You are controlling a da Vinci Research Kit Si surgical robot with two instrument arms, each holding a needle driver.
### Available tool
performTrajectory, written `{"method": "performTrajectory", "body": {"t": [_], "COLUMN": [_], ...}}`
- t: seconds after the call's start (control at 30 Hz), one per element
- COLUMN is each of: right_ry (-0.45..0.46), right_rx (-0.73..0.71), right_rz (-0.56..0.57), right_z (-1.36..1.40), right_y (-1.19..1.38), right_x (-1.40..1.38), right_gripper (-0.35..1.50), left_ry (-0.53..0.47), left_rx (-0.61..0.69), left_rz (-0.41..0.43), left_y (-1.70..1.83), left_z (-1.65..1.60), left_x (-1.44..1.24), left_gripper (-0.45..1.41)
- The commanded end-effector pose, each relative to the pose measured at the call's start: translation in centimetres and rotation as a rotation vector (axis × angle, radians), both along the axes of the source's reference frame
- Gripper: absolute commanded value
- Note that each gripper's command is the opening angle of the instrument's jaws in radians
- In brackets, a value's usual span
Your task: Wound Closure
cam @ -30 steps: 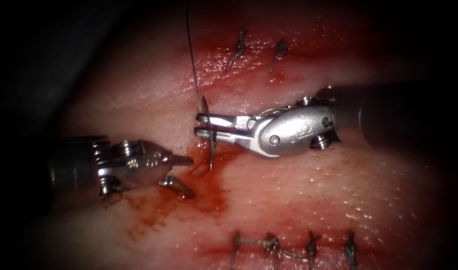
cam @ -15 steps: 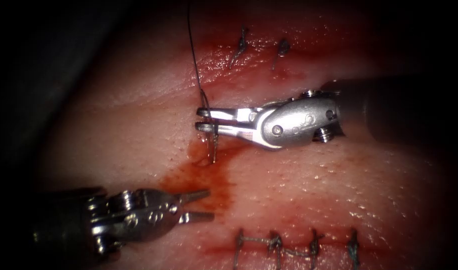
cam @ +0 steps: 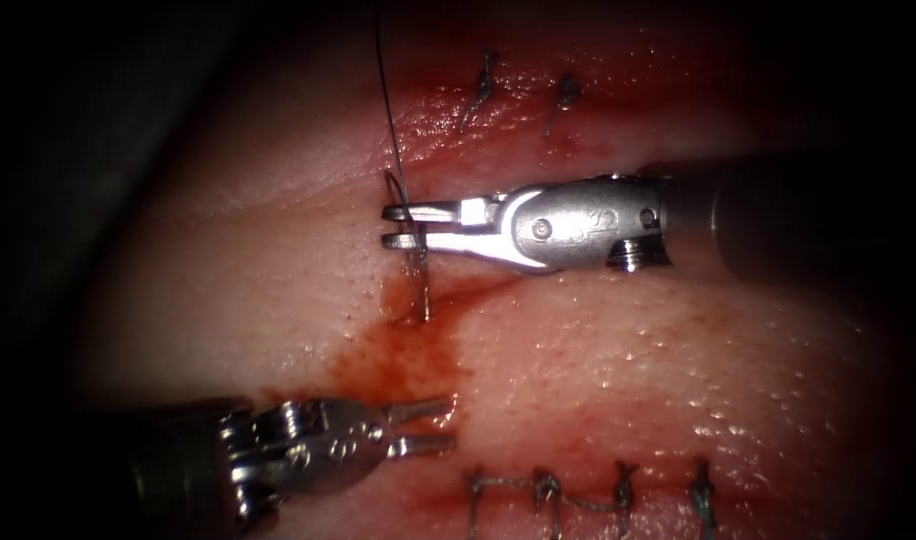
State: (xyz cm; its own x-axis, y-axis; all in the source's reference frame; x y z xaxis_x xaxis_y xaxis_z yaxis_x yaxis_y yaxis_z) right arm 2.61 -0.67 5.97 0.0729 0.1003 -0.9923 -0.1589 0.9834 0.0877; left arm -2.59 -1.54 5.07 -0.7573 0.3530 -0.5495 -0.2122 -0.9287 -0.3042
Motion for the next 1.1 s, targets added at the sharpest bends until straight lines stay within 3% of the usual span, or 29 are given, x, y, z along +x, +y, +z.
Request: {"method": "performTrajectory", "body": {"t": [0.03,0.47,1.1], "right_ry": [-0.001,0.017,-0.004], "right_rx": [0.002,0.089,0.236], "right_rz": [0.0,0.036,0.008], "right_z": [0.03,0.02,0.08], "right_y": [0.01,0.2,0.1], "right_x": [0.07,0.06,0.13], "right_gripper": [-0.35,-0.35,-0.35], "left_ry": [-0.001,0.013,0.005], "left_rx": [-0.001,0.007,0.022], "left_rz": [0.002,0.001,0.001], "left_y": [-0.02,-0.13,-0.16], "left_z": [0.06,0.16,0.18], "left_x": [-0.06,-0.06,0.12], "left_gripper": [0.29,0.24,0.21]}}
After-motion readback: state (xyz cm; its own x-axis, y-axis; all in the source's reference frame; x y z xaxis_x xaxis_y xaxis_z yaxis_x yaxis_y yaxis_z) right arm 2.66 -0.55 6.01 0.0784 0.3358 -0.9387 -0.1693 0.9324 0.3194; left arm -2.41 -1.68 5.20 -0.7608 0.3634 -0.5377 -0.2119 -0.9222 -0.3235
